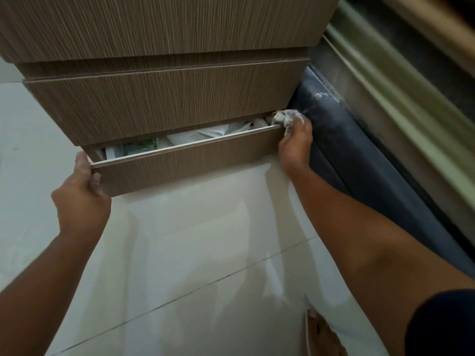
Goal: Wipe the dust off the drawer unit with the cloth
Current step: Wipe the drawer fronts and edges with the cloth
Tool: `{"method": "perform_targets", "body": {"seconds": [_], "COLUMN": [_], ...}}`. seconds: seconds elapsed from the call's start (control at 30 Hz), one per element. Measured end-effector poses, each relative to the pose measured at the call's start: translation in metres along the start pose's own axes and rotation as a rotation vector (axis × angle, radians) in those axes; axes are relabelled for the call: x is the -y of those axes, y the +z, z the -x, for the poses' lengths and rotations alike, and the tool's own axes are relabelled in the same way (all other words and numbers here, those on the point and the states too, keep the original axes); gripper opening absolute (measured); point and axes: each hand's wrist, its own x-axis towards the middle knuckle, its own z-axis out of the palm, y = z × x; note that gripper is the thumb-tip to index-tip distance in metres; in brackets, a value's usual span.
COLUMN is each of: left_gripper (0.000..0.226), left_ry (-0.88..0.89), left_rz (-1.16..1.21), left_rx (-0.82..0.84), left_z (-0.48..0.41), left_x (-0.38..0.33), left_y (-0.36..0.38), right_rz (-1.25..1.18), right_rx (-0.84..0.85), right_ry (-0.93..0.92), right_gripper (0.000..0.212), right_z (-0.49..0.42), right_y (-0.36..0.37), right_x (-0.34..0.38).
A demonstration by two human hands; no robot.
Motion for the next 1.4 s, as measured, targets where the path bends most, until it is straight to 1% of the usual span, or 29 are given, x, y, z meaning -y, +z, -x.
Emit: {"method": "perform_targets", "body": {"seconds": [0.07,0.13,0.2,0.27,0.37,0.57,0.67,0.77,0.83,0.93,1.0,1.03,1.1,1.27,1.4], "left_gripper": [0.049,0.05,0.05,0.05,0.048,0.049,0.053,0.06,0.067,0.071,0.081,0.087,0.091,0.089,0.079], "left_ry": [-0.016,-0.035,-0.066,-0.088,-0.072,-0.036,-0.02,0.038,0.068,0.193,0.262,0.263,0.239,0.221,0.224], "left_rz": [0.022,0.034,0.046,0.058,0.057,0.048,0.04,0.027,0.027,0.008,-0.062,-0.093,-0.089,0.039,0.066], "left_rx": [-0.009,-0.012,-0.017,-0.033,-0.058,-0.066,-0.056,-0.04,-0.002,0.039,0.066,0.086,0.121,0.096,0.085], "left_z": [0.0,0.0,-0.002,-0.005,-0.012,-0.033,-0.035,-0.028,-0.023,-0.021,-0.026,-0.029,-0.033,-0.034,-0.03], "left_x": [-0.002,-0.003,-0.003,-0.002,0.004,0.013,0.013,0.014,0.019,0.031,0.041,0.045,0.049,0.047,0.043], "left_y": [0.0,0.001,0.001,0.002,0.003,0.013,0.015,0.017,0.018,0.021,0.027,0.029,0.031,0.035,0.038], "right_rz": [-0.122,-0.19,-0.227,-0.236,-0.23,-0.23,-0.268,-0.285,-0.226,-0.111,0.047,0.132,0.252,0.458,0.509], "right_rx": [-0.194,-0.362,-0.443,-0.465,-0.381,0.037,0.141,0.224,0.291,0.391,0.358,0.307,0.228,0.169,0.228], "right_ry": [0.021,0.027,0.014,-0.022,-0.155,-0.44,-0.603,-0.776,-0.9,-1.047,-1.106,-1.139,-1.201,-1.305,-1.369], "right_gripper": [0.032,0.033,0.035,0.035,0.034,0.038,0.038,0.034,0.032,0.044,0.047,0.048,0.049,0.046,0.052], "right_z": [0.004,0.005,0.003,0.005,0.023,0.081,0.108,0.126,0.139,0.157,0.165,0.168,0.173,0.17,0.15], "right_y": [0.0,-0.001,-0.002,-0.001,0.008,0.055,0.085,0.119,0.142,0.169,0.184,0.192,0.206,0.221,0.206], "right_x": [0.011,0.02,0.027,0.036,0.052,0.078,0.095,0.106,0.105,0.096,0.091,0.09,0.09,0.084,0.07]}}
